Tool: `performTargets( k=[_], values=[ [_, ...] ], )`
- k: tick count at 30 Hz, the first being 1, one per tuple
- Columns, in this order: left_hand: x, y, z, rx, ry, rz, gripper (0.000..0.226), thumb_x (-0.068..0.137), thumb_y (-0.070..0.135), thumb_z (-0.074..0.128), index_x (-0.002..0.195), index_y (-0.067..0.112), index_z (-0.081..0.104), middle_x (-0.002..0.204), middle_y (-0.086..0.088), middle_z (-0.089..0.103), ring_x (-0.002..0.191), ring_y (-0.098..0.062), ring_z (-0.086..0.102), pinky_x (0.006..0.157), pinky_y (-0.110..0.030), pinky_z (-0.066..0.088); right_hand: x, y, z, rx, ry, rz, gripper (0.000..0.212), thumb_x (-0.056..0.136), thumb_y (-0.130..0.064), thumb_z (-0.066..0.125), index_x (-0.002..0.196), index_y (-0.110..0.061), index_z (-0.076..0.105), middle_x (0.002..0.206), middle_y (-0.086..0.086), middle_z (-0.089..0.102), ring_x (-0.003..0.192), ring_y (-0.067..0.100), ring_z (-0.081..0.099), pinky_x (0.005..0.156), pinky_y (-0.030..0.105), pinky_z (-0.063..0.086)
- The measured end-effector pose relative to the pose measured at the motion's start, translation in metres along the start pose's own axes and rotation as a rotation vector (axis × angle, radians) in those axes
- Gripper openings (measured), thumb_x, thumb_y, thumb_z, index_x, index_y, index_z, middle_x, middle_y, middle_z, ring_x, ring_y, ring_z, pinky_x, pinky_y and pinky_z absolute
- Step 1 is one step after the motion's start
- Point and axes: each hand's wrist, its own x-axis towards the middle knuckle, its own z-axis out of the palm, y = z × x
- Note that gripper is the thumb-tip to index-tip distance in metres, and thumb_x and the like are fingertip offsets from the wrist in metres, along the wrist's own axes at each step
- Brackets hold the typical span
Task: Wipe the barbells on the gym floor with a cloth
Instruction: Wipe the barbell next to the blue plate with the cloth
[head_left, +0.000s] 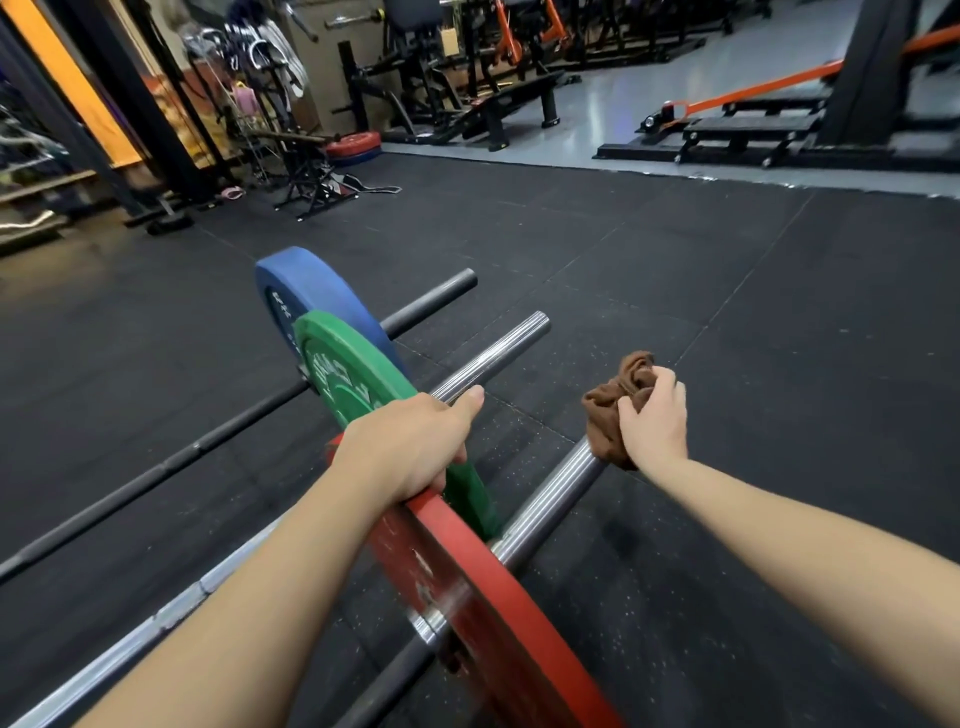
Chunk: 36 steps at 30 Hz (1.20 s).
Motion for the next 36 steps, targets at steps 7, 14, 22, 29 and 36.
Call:
performTargets(
  k=[7,14,22,29,36],
  values=[
    [-0.001,0.001,0.0,-0.018,0.027,0.005,0.073,0.102,0.067,0.017,0.08,0.023,0.071,0.058,0.004,0.071,0.077,-0.015,0.069,0.098,-0.038,0.047,-0.067,0.006,0.004,0.07,-0.015,0.24,0.041,0.1,-0.02,0.057,0.135,-0.007,0.041,0.135,0.018,0.045,0.119,0.038,0.053,0.1,0.041,0.042],
    [-0.003,0.0,0.0,-0.053,0.057,0.003,0.073,0.103,0.066,0.018,0.079,0.023,0.071,0.057,0.005,0.07,0.075,-0.016,0.069,0.098,-0.039,0.048,-0.095,0.001,0.011,0.085,-0.113,0.201,0.041,0.099,-0.018,0.056,0.136,-0.008,0.04,0.131,0.013,0.041,0.107,0.03,0.051,0.092,0.032,0.036],
    [-0.001,0.0,-0.001,-0.038,0.041,0.007,0.073,0.102,0.067,0.018,0.079,0.022,0.071,0.057,0.005,0.07,0.075,-0.016,0.069,0.099,-0.04,0.048,-0.05,-0.013,0.0,0.014,-0.023,0.191,0.04,0.1,-0.019,0.057,0.135,-0.008,0.04,0.136,0.017,0.039,0.112,0.041,0.056,0.084,0.033,0.036],
    [-0.001,-0.001,-0.001,-0.06,0.043,0.014,0.073,0.103,0.065,0.02,0.077,0.021,0.072,0.058,0.002,0.071,0.076,-0.02,0.068,0.101,-0.042,0.048,-0.143,-0.003,0.013,-0.054,-0.399,0.344,0.041,0.098,-0.035,0.058,0.122,-0.006,0.042,0.125,0.018,0.06,0.115,0.036,0.058,0.092,0.035,0.043],
    [-0.002,-0.003,0.001,-0.092,0.08,-0.001,0.071,0.103,0.063,0.022,0.077,0.022,0.072,0.055,0.005,0.069,0.073,-0.019,0.067,0.099,-0.042,0.049,-0.15,-0.035,-0.005,-0.101,-0.622,0.025,0.03,0.084,-0.044,0.068,0.104,-0.025,0.057,0.096,-0.003,0.063,0.091,0.02,0.058,0.077,0.027,0.04]
  ],
)
